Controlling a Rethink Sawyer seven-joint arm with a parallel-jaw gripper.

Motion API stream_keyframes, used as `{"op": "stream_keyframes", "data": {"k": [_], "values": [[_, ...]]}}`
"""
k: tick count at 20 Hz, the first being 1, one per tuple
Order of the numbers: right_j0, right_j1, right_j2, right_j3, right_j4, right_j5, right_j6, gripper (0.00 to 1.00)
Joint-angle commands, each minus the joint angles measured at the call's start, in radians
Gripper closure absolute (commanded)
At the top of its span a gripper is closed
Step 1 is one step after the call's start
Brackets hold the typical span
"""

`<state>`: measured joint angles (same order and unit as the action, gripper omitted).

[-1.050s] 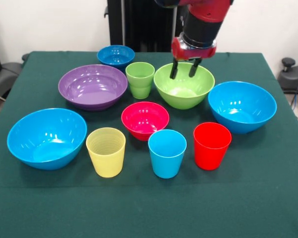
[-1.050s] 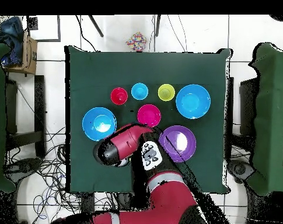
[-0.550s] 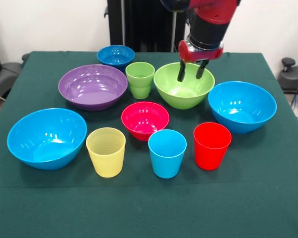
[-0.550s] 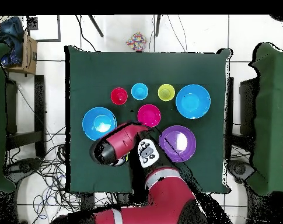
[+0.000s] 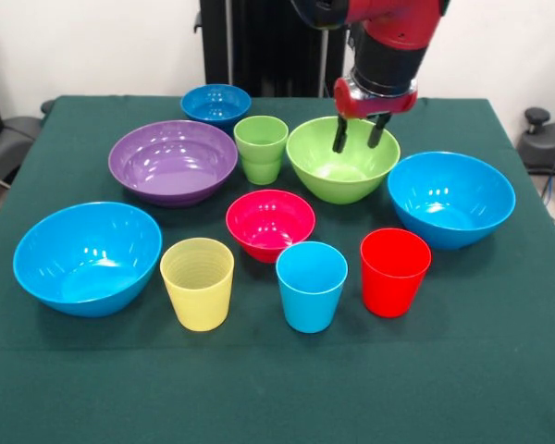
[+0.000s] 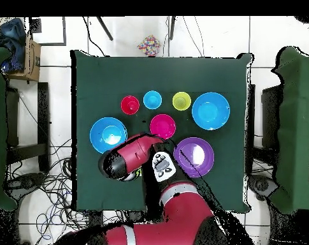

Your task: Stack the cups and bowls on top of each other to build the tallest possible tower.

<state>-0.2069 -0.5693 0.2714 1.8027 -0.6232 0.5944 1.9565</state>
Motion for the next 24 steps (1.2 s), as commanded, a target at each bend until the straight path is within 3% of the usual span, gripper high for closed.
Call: {"op": "stream_keyframes", "data": {"k": [1, 9, 12, 15, 18, 24], "values": [[0.031, -0.138, 0.039, 0.064, 0.156, 0.083, 0.125, 0.0], [0.127, -0.267, -0.005, 0.117, 0.287, 0.167, 0.149, 0.0], [0.12, -0.232, -0.014, 0.128, 0.291, 0.116, 0.133, 0.0], [0.082, -0.13, -0.005, 0.165, 0.302, -0.022, 0.126, 0.0], [0.081, -0.077, -0.023, 0.176, 0.289, -0.127, 0.147, 0.0], [0.115, -0.099, -0.069, 0.182, 0.313, -0.104, 0.177, 0.0]]}}
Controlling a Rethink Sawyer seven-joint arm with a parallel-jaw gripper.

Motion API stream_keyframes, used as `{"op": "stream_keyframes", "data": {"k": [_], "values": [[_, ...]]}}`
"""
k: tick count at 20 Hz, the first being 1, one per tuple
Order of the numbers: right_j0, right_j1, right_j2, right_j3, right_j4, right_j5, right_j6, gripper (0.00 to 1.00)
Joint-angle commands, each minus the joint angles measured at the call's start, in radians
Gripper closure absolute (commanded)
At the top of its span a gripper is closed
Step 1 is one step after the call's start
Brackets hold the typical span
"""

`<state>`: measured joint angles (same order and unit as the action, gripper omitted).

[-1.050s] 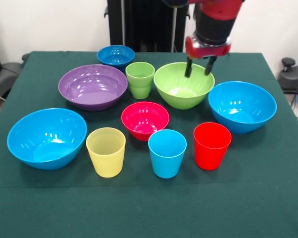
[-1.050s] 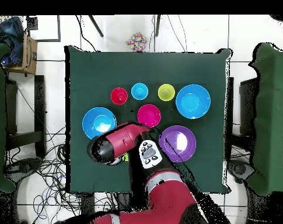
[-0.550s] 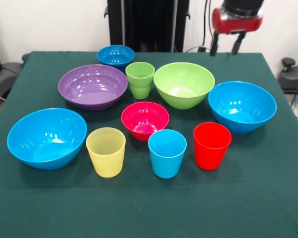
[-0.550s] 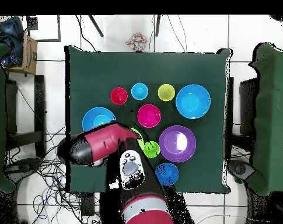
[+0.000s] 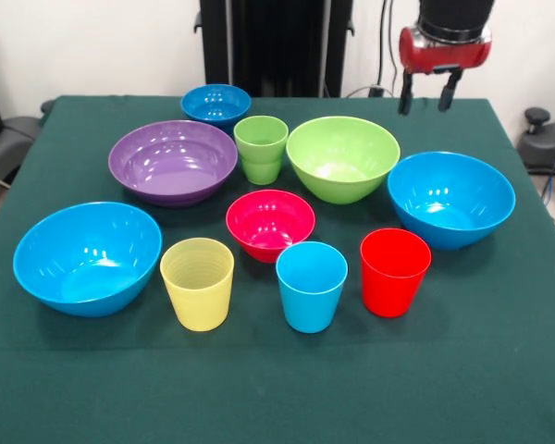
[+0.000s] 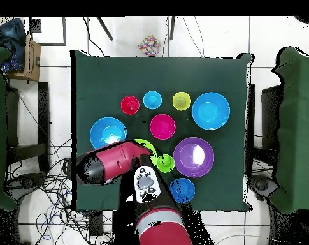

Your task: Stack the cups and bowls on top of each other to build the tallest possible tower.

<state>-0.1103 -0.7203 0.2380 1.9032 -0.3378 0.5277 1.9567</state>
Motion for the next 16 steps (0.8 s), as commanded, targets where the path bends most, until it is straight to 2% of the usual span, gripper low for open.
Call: {"op": "stream_keyframes", "data": {"k": [1, 9, 16], "values": [[0.023, 0.041, -0.039, 0.083, 0.034, -0.026, 0.175, 0.0], [0.048, -0.001, -0.066, 0.078, 0.062, 0.015, 0.162, 0.0], [0.099, 0.01, -0.152, 0.12, 0.063, -0.077, 0.226, 0.0]]}}
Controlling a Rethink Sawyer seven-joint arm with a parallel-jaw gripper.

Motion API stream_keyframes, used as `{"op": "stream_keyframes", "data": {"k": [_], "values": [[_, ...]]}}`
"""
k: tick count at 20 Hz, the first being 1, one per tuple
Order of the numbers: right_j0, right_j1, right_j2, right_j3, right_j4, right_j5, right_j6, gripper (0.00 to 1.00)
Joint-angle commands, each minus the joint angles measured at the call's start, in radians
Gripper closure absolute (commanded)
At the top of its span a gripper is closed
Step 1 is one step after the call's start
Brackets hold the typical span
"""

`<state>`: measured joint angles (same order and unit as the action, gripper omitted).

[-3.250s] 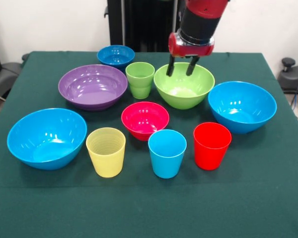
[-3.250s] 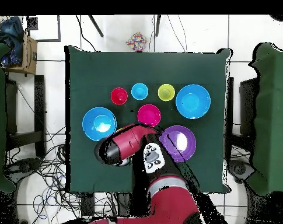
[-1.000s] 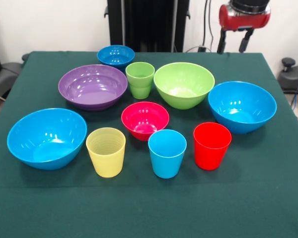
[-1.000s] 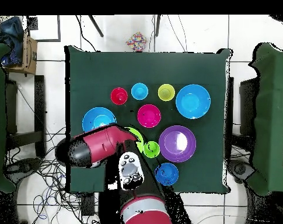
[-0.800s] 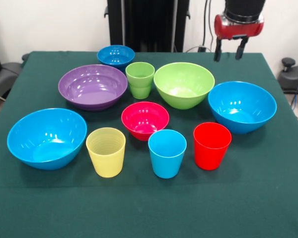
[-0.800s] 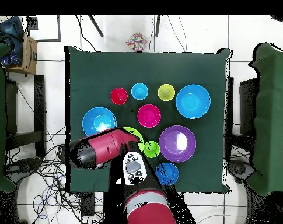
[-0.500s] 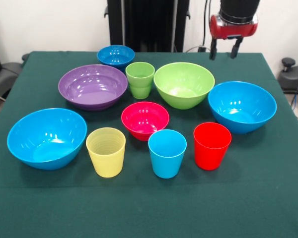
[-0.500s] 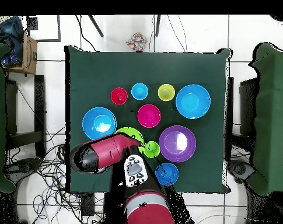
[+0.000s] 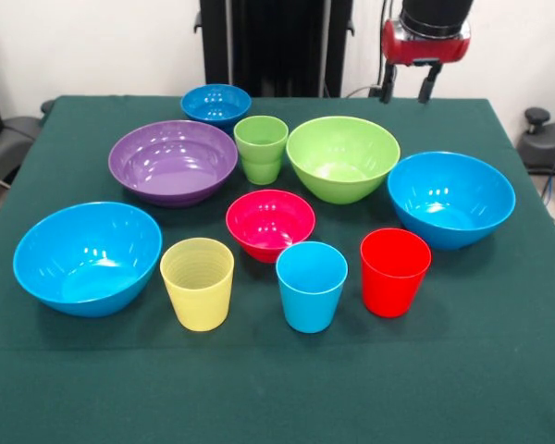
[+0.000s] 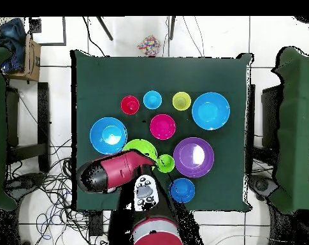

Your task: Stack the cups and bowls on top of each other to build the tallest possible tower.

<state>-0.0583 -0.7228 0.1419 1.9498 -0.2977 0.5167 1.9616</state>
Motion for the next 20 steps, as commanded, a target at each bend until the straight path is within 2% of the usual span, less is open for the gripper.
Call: {"op": "stream_keyframes", "data": {"k": [1, 13, 18, 20], "values": [[0.048, 0.02, -0.061, 0.073, 0.02, -0.078, 0.219, 0.0], [0.103, 0.174, -0.14, 0.063, -0.001, -0.275, 0.255, 0.0], [0.156, 0.24, -0.205, 0.024, -0.006, -0.374, 0.273, 0.0], [0.166, 0.259, -0.22, -0.001, -0.01, -0.379, 0.254, 0.0]]}}
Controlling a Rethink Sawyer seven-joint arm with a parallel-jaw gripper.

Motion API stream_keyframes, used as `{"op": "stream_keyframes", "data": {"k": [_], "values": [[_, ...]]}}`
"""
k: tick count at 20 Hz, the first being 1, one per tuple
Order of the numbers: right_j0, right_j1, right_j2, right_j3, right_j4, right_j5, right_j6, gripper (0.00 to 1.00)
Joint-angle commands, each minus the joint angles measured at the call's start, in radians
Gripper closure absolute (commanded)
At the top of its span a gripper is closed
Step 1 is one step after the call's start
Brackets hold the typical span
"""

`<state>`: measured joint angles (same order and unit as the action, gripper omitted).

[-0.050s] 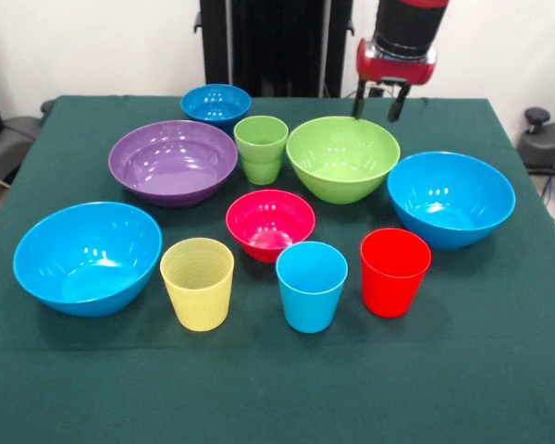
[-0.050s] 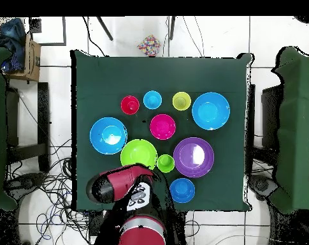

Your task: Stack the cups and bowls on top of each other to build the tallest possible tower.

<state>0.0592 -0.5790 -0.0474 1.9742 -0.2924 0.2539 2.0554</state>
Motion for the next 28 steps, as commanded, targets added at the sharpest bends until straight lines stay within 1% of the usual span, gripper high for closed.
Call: {"op": "stream_keyframes", "data": {"k": [1, 4, 7, 8, 12, 15, 17, 19, 23, 25, 27, 28], "values": [[0.056, 0.125, -0.041, -0.04, -0.019, -0.122, 0.151, 0.0], [0.088, 0.157, -0.076, -0.062, -0.018, -0.157, 0.15, 0.0], [0.096, 0.186, -0.088, -0.065, -0.006, -0.188, 0.15, 0.0], [0.097, 0.191, -0.089, -0.068, 0.001, -0.182, 0.147, 0.0], [0.151, 0.183, -0.127, -0.085, 0.008, -0.15, 0.133, 0.0], [0.144, 0.169, -0.118, -0.078, 0.021, -0.131, 0.126, 0.0], [0.14, 0.138, -0.113, -0.068, 0.032, -0.087, 0.118, 0.0], [0.122, 0.09, -0.093, -0.047, 0.04, -0.043, 0.105, 0.0], [0.089, 0.001, -0.057, -0.008, 0.06, 0.011, 0.098, 0.0], [0.091, -0.056, -0.056, 0.015, 0.074, 0.054, 0.097, 0.0], [0.117, -0.133, -0.086, 0.029, 0.083, 0.076, 0.109, 0.0], [0.165, -0.162, -0.148, 0.023, 0.097, 0.05, 0.157, 0.0]]}}
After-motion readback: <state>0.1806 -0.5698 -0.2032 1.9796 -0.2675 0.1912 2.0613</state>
